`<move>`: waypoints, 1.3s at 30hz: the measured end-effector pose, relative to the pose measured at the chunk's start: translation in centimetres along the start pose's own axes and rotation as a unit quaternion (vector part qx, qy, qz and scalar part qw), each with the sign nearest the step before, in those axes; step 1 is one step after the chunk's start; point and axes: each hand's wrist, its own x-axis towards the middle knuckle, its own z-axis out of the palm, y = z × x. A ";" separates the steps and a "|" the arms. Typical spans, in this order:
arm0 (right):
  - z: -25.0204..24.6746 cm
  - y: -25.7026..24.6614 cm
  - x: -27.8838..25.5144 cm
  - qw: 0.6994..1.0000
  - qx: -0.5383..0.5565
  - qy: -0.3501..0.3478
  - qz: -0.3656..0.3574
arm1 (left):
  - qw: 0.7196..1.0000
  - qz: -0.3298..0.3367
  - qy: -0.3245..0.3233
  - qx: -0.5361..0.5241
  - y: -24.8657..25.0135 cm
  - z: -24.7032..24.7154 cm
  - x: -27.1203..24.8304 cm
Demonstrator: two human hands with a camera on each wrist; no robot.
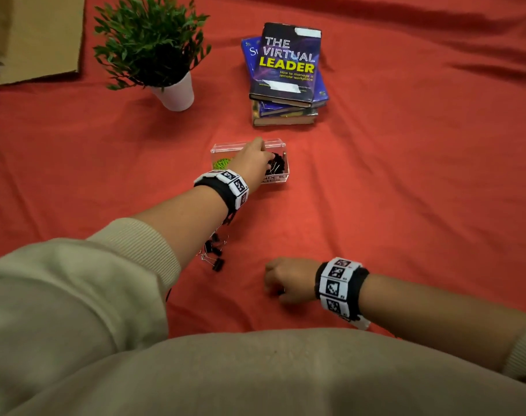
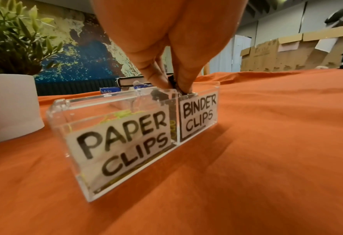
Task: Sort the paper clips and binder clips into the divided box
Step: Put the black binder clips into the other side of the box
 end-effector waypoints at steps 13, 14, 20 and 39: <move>0.8 2.6 1.3 0.991 -0.064 0.099 0.061 | 0.995 -0.007 -0.034 -0.096 -3.6 1.7 -11.6; 0.0 2.8 1.5 0.989 -0.045 0.122 0.072 | 0.994 -0.010 -0.062 -0.088 -4.1 2.2 -12.7; -7.6 4.2 2.7 0.903 0.111 0.386 0.154 | 0.990 -0.038 -0.131 -0.031 -4.7 4.7 -16.6; -10.2 -0.4 8.7 0.914 0.007 0.388 0.121 | 0.956 -0.171 0.099 -0.218 -6.0 3.7 -17.3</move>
